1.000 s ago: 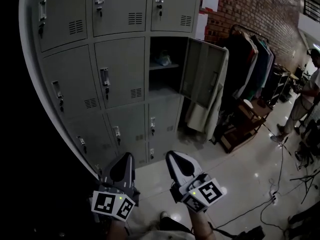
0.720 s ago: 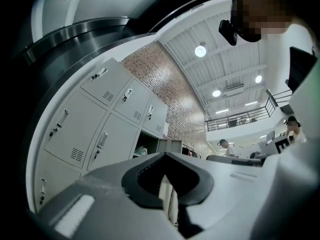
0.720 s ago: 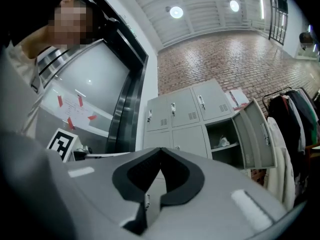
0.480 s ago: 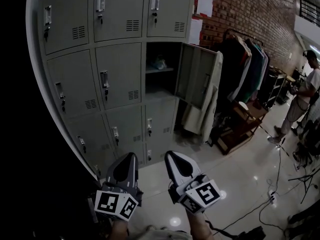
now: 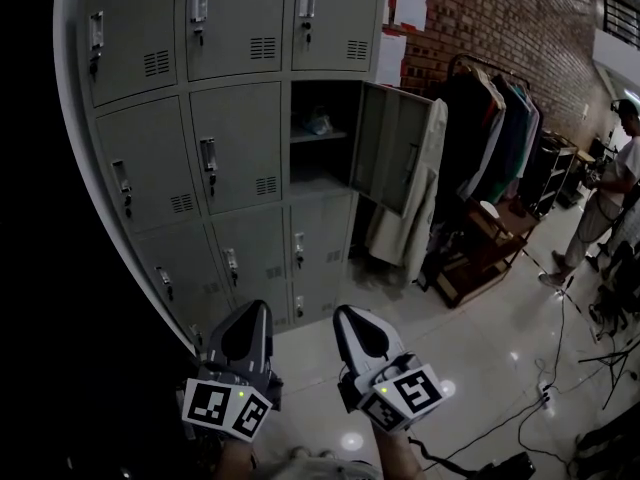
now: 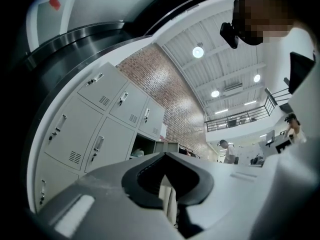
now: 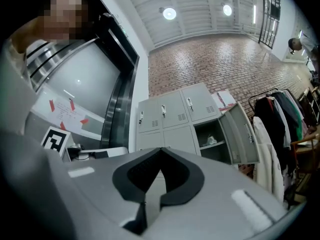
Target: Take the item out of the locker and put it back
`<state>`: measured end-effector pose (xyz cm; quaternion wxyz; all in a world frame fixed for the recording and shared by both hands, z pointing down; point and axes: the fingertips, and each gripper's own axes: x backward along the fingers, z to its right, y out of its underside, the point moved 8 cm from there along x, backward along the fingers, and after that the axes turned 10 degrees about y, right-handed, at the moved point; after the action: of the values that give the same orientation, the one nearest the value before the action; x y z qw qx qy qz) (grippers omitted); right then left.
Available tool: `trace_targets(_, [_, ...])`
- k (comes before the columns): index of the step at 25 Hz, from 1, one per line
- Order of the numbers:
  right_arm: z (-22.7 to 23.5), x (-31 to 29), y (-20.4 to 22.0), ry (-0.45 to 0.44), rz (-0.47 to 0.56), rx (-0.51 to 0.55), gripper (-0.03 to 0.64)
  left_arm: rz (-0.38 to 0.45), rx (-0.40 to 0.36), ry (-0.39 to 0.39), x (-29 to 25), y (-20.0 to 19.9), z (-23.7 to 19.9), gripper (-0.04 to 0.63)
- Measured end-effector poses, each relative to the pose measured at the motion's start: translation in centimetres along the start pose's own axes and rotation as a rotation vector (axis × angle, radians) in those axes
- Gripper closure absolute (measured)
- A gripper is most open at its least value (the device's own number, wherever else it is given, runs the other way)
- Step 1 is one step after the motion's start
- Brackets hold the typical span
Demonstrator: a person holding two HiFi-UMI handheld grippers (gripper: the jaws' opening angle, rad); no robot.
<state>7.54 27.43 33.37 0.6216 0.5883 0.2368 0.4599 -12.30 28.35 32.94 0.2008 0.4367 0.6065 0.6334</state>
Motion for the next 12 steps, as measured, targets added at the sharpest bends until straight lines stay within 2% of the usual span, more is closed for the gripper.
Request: trace_targets(12, [-0.14, -0.11, -0.34, -0.016, 0.014, -0.001, 0.615, -0.017, -0.006, -0.017, -0.11, 0.25, -0.13, 0.591])
